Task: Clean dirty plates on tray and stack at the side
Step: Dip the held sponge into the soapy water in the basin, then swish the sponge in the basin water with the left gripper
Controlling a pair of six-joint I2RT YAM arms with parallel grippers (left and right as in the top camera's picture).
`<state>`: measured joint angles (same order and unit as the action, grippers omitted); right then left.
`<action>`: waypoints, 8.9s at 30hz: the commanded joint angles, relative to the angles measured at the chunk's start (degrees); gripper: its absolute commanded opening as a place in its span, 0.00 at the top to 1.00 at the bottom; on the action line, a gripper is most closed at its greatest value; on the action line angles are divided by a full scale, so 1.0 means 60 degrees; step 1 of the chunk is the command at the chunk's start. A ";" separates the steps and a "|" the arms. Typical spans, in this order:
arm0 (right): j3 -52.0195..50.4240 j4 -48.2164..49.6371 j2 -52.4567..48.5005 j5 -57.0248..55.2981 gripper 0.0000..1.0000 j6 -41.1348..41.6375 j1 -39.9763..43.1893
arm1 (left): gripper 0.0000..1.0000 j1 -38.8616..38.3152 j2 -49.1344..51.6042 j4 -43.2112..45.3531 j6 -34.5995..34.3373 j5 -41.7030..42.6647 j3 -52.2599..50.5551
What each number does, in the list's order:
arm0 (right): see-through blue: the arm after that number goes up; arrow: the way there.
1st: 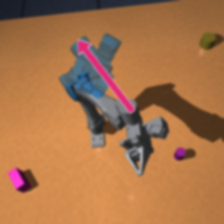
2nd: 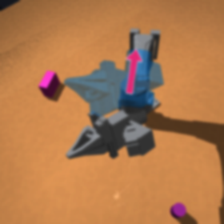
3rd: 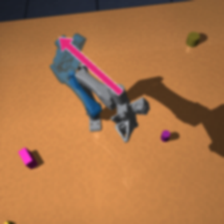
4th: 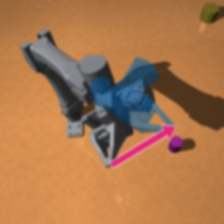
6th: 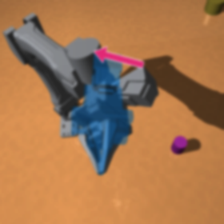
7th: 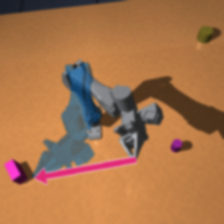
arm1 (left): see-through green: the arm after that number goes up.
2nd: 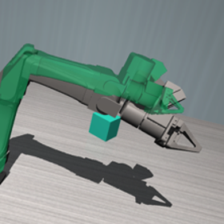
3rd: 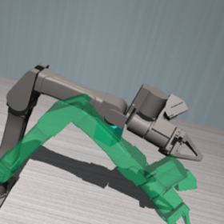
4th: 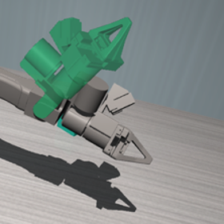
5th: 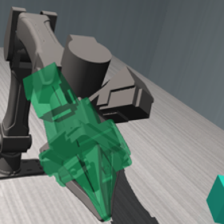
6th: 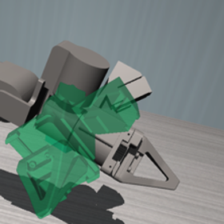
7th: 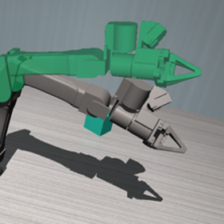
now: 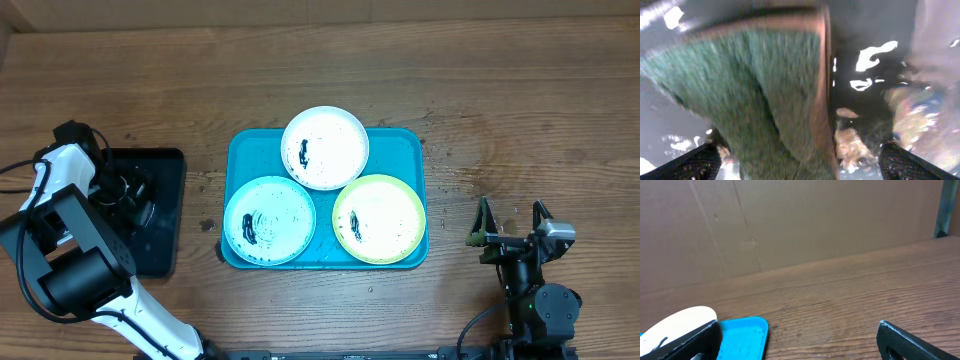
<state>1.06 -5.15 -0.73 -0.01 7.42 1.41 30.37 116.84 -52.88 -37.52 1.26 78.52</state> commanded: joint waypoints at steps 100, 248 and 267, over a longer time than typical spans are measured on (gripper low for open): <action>-0.0102 0.0055 0.0084 -0.0022 0.00 -0.0066 0.0011 | 0.33 -0.0004 0.0455 0.1009 0.0270 -0.1359 -0.0124; -0.0102 0.0055 0.0084 -0.0022 0.00 -0.0066 0.0011 | 0.96 0.0827 -0.0805 -0.4382 0.1184 0.1614 0.3417; -0.0102 0.0055 0.0084 -0.0022 0.00 -0.0066 0.0011 | 0.96 -0.0178 -0.1657 -0.5992 0.1475 0.0761 0.4801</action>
<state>1.06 -5.15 -0.73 -0.01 7.42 1.41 29.71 112.18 -85.08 -29.80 6.72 100.12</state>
